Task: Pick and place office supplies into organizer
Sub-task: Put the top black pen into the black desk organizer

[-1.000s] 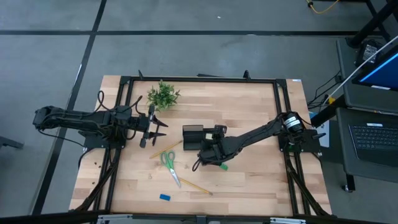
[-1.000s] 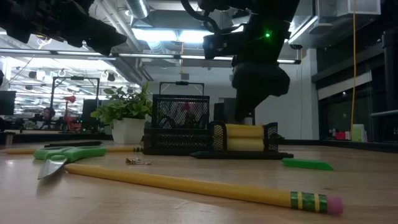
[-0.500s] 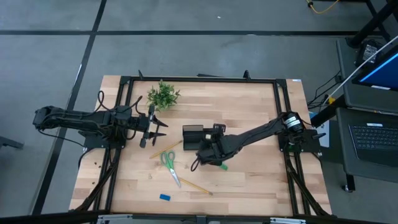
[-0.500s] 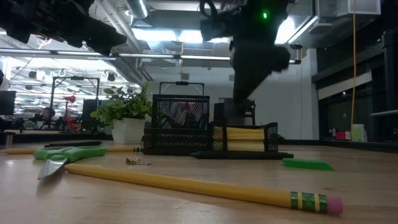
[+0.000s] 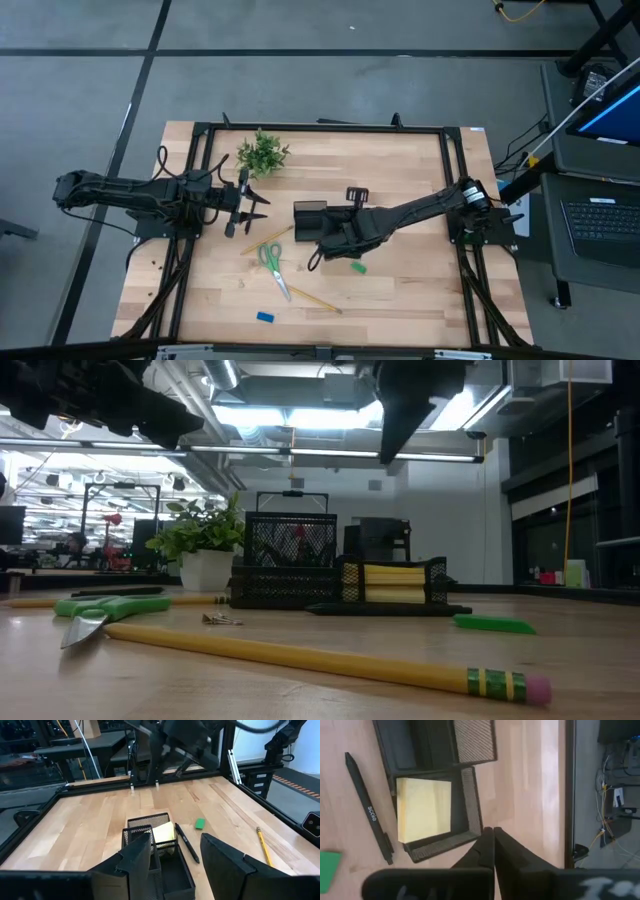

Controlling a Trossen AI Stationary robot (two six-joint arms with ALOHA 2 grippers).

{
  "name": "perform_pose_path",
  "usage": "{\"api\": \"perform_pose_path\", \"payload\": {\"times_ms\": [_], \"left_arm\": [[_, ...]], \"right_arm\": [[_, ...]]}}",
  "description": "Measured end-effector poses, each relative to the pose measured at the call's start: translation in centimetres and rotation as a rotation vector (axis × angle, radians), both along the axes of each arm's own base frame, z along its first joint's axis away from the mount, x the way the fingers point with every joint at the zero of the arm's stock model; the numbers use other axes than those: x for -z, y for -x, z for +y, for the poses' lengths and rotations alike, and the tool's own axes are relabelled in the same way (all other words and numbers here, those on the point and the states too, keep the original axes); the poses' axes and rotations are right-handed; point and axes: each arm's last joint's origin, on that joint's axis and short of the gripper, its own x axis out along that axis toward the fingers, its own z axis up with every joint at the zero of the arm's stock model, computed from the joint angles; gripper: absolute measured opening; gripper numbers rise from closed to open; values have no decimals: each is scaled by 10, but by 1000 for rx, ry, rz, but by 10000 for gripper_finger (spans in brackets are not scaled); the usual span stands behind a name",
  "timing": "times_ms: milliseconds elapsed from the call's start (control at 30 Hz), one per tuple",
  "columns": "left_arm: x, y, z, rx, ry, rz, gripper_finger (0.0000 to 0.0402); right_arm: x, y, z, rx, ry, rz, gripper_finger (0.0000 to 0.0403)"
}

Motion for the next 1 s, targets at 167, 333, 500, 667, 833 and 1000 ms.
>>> {"api": "perform_pose_path", "payload": {"times_ms": [167,333,500,667,833,1000], "left_arm": [[2,0,0,0,1,22,165],[5,1,0,0,2,48,167],[5,1,0,0,2,55,168],[5,1,0,0,2,51,166],[5,1,0,0,2,50,165],[5,1,0,0,1,49,166]], "right_arm": [[-13,17,-2,43,1,-74,3],[-11,39,4,63,-29,-220,2],[5,57,4,4,-95,-380,2],[14,78,-4,-66,-162,-542,1],[20,100,-11,-186,-197,-717,1],[36,116,-16,-385,-234,-866,3]]}}
